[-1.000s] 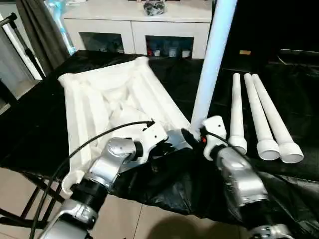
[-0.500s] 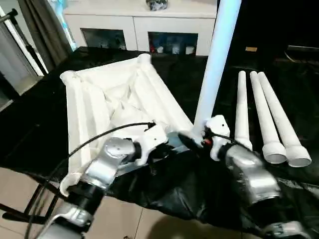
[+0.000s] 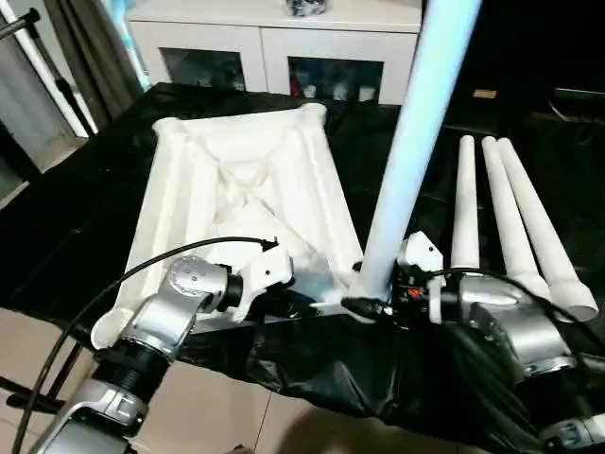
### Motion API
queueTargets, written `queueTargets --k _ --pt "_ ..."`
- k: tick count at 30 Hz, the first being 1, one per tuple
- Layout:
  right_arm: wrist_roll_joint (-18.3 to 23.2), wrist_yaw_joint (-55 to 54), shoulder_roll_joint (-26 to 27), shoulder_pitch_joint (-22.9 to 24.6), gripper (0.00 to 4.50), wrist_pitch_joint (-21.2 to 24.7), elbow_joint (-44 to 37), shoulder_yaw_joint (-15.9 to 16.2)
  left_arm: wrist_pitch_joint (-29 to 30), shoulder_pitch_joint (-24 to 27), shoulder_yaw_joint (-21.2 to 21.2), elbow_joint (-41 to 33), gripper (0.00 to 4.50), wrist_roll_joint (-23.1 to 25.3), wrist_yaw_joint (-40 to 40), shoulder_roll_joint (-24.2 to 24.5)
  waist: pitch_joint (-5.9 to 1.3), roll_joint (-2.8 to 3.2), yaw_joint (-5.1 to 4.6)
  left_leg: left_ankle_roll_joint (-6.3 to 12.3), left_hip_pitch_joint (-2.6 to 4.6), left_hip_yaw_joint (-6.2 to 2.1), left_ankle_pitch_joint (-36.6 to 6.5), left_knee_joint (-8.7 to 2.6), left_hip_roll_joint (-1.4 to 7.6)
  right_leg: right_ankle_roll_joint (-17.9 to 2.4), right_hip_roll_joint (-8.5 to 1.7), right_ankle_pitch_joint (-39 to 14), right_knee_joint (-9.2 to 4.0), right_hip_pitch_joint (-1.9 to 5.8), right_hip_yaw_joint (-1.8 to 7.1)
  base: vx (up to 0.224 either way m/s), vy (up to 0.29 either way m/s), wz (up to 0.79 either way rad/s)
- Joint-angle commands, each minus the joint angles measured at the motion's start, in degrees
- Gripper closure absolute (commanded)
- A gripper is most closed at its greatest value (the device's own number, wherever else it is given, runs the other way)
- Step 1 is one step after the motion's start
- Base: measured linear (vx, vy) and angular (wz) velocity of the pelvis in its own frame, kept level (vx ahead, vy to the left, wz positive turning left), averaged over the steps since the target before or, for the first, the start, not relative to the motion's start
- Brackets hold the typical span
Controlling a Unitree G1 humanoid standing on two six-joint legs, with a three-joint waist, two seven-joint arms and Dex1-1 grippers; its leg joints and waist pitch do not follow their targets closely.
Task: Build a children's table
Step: Rotate leg to tighten
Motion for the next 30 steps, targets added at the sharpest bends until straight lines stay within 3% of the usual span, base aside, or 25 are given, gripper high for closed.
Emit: queueTargets --k 1,10,12,13,14,16,17,18,20,24,26,27,30 --pt "-1.1 1.9 -0.6 -0.1 1.30 0.9 0.3 2.2 -0.2 -0.3 -1.8 1.2 4.50 0.3 -2.4 0.4 -3.01 -1.01 0.14 5.91 -0.01 -0.25 -3.1 -3.30 1.98 -16.3 -3.71 5.8 -2.95 2.84 1.57 0.000 0.000 0.00" --pt "-0.8 -1.1 0.9 1.8 1.73 1.0 -0.9 1.9 -0.2 -1.2 -0.8 3.0 4.50 0.2 0.3 -0.7 -3.13 -1.14 0.35 5.77 0.02 -0.25 -2.7 -3.15 1.96 -16.4 -3.73 6.4 -2.84 2.88 1.56 0.000 0.000 0.00" --pt "-1.4 -5.8 2.8 2.9 1.74 0.9 -1.0 1.0 0.5 -1.1 -0.4 3.1 4.50 0.8 3.4 -2.0 -2.70 -1.25 0.22 4.84 0.05 -0.24 -5.2 -3.55 1.99 -15.9 -3.80 1.6 -3.40 2.70 1.54 0.000 0.000 0.00" --pt "-2.0 -8.1 3.7 3.1 1.74 0.8 -0.7 0.6 0.8 -1.1 -0.4 3.1 4.50 1.2 4.7 -2.6 -2.70 -1.25 0.22 4.84 0.05 -0.24 -5.2 -3.55 1.99 -15.9 -3.80 1.6 -3.40 2.70 1.54 0.000 0.000 0.00" --pt "-2.9 -11.9 5.1 3.4 1.74 0.6 -0.3 0.1 1.4 -1.1 -0.3 3.0 4.50 1.7 6.7 -3.5 -2.41 -1.12 0.09 3.61 0.24 -0.21 -7.1 -3.84 2.15 -15.4 -3.93 -2.2 -3.83 2.38 1.71 0.000 0.000 0.00" --pt "-4.0 -16.0 6.7 3.7 1.74 0.4 0.3 -0.6 1.9 -1.0 -0.3 3.0 4.50 2.4 8.9 -4.5 -2.03 -1.26 -0.42 1.52 0.31 -0.44 -10.2 -4.47 1.94 -13.9 -3.95 -9.6 -4.49 2.53 1.70 0.000 0.000 0.00" --pt "-4.8 -21.5 9.2 3.9 1.75 0.9 1.1 -1.7 3.0 -0.8 -0.1 2.7 4.50 3.0 11.9 -6.2 -1.89 -1.17 -0.74 0.25 0.58 -0.50 -11.9 -4.72 1.99 -12.7 -3.97 -13.3 -4.89 2.20 1.95 0.000 0.000 0.00" --pt "-5.7 -30.6 14.4 3.9 1.75 1.8 2.3 -3.2 5.4 0.1 -0.3 1.1 4.50 3.5 16.7 -10.0 -1.91 -0.97 -0.86 -0.15 0.56 -0.60 -12.0 -4.79 1.98 -12.4 -4.01 -13.8 -4.91 2.22 1.99 0.000 0.000 0.00" --pt "-6.0 -33.6 16.2 3.8 1.75 2.0 2.7 -3.6 6.4 0.5 -0.5 0.3 4.50 3.7 18.4 -11.4 -1.76 -1.12 -1.39 -0.96 0.39 -0.78 -13.7 -5.06 1.79 -10.9 -4.00 -17.4 -5.36 2.14 1.92 0.000 0.000 0.00" --pt "-6.7 -41.9 23.6 2.6 1.75 2.1 3.1 -3.4 8.2 1.9 -2.3 -1.8 4.50 4.9 23.1 -16.2 -1.90 -0.84 -1.74 -0.22 0.14 -0.80 -12.7 -5.00 1.70 -9.7 -3.97 -17.3 -5.54 1.92 2.16 0.000 0.000 0.00" --pt "-7.5 -42.8 24.4 2.3 1.75 1.1 3.0 -2.8 8.1 2.0 -2.7 -2.0 4.50 4.7 23.0 -17.0 -1.96 -1.27 -1.74 0.23 0.13 -0.69 -11.9 -4.90 1.65 -9.5 -3.77 -15.6 -5.58 1.87 2.17 0.000 0.000 0.00" --pt "-7.9 -43.0 24.4 2.2 1.40 0.8 3.0 -2.7 8.1 2.0 -2.8 -2.0 4.50 4.9 23.1 -17.0 -2.06 -0.96 -1.63 0.30 0.08 -0.76 -11.4 -4.87 1.66 -9.6 -3.81 -14.7 -5.37 1.94 2.18 0.000 0.000 0.00" --pt "-7.8 -41.7 23.6 1.9 1.03 0.3 2.9 -3.3 7.4 1.6 -2.8 -1.9 4.50 5.4 22.0 -16.2 -2.06 -0.84 -1.68 0.75 0.00 -0.74 -11.0 -4.88 1.64 -9.9 -3.76 -12.4 -5.26 2.01 2.11 0.000 0.000 0.00"
